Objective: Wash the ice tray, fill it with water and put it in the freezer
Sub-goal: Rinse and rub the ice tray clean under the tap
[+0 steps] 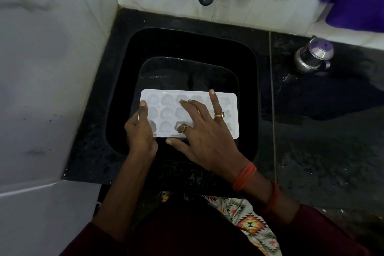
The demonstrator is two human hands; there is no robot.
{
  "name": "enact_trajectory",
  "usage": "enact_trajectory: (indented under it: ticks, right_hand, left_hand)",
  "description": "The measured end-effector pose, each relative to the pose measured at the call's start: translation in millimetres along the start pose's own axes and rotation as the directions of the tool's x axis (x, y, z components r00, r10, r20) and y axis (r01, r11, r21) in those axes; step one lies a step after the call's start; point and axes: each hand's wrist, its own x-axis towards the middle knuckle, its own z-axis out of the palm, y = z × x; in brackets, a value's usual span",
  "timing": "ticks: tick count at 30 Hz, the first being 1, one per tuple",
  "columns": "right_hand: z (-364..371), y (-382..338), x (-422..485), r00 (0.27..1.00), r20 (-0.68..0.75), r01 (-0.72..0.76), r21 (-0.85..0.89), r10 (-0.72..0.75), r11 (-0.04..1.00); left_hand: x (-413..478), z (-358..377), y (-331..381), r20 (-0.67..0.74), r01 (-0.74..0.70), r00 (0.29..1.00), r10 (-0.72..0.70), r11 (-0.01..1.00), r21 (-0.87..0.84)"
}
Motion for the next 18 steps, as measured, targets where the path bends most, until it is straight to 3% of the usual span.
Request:
enact_trajectory:
  ticks: [18]
  right_hand:
    - [4.2,-4.7,5.8,1.0,0.018,-0.026,-0.003,0.026,1.0]
  left_hand:
    - [1.7,1.2,3.0,0.012,-0.013,1.0,0.013,1.0,0.003]
